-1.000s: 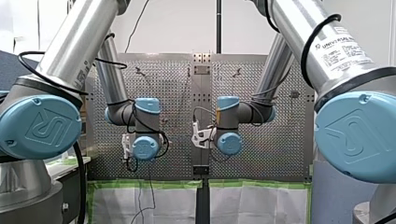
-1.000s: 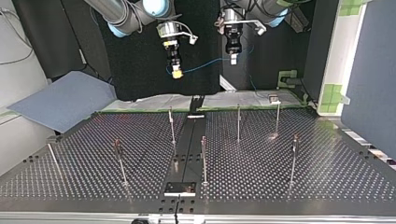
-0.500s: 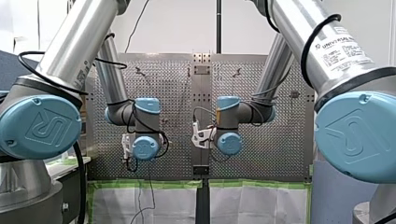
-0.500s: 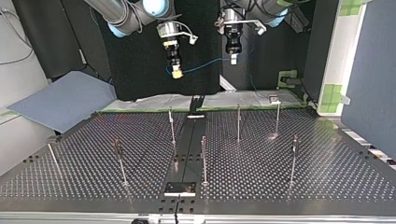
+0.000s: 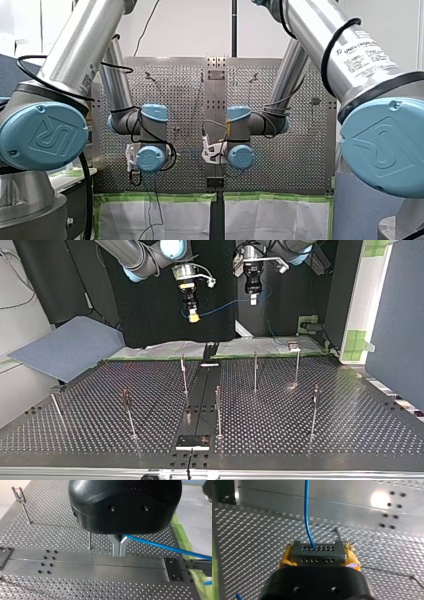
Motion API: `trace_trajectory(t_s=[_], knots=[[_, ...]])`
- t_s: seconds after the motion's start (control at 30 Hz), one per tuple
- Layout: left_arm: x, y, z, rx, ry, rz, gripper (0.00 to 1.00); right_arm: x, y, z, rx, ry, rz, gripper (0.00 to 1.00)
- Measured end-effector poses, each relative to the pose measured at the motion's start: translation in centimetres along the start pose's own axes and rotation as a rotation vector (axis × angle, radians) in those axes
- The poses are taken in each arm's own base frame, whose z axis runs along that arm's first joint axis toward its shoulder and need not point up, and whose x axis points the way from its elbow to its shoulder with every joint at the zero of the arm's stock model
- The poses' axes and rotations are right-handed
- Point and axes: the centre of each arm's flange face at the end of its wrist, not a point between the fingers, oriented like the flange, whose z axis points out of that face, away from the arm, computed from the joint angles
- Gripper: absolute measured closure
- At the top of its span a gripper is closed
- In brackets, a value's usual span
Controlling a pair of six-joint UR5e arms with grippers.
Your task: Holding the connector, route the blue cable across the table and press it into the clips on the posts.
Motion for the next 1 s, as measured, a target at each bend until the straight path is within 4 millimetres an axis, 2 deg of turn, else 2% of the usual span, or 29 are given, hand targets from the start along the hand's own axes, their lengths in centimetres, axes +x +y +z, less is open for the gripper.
trace_trajectory(t_s=[0.23, 0.6, 0.7, 1.0], knots=[[0.1, 0.2, -0.3, -0.001, 0.007, 0.005, 1.00, -2.5, -0.1, -0.8, 0.000, -0.093, -0.035, 1.00], [0.1, 0.2, -0.3, 0.000, 0.007, 0.005, 1.00, -3.3, 0.0, -1.6, 0.008, -0.162, -0.059, 1.00], [0.0, 0.1, -0.2, 0.002, 0.001, 0.000, 1.00, -2.7, 0.2, -1.4, -0.002, -0.161, -0.055, 1.00], [-1.8, 0.2, 0.2, -0.013, -0.009, -0.030, 1.00, 1.7, 0.1, -0.7, 0.007, -0.121, -0.002, 1.00]])
